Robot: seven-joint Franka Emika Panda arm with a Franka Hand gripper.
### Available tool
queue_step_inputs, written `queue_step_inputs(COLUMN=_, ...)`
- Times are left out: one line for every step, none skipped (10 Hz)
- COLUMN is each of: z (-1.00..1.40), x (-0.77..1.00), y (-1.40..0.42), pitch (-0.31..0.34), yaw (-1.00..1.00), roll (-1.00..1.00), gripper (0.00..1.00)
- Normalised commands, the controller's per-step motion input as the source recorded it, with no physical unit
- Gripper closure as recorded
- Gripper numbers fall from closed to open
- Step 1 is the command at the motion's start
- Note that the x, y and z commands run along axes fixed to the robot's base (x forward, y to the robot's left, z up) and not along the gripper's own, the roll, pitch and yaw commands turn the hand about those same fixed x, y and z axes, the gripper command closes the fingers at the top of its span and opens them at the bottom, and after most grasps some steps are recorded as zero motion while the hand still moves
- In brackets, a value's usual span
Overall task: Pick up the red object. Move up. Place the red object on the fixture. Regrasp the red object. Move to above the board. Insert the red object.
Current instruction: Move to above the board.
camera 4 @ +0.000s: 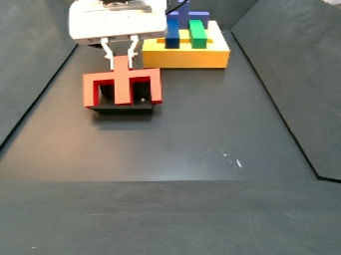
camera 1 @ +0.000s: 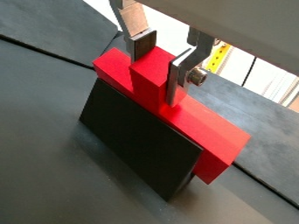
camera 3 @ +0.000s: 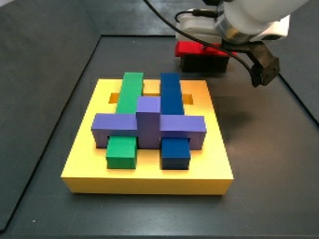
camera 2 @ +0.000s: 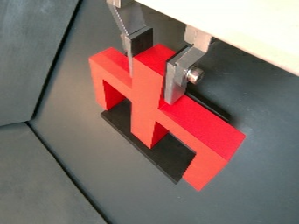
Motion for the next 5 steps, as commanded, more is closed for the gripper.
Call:
queue_step_inputs(z=1.4, x=0.0, y=0.0, pitch=0.0, yaw=0.0, roll=0.0, gripper=1.0)
queue_step_inputs(z=1.4, x=-0.02, y=-0.02, pitch=0.045, yaw=-0.03, roll=-0.04, gripper=1.0)
queue_step_inputs(z=1.4, x=-0.05, y=-0.03, pitch=0.03, yaw=-0.03, roll=-0.1, gripper=1.0)
queue_step_inputs(z=1.4, x=-0.05, y=-0.01, pitch=0.029, yaw=-0.01, roll=-0.07, gripper=1.0)
queue_step_inputs(z=1.4, x=-0.04, y=-0.02, pitch=0.064, yaw=-0.01, roll=-0.04, gripper=1.0)
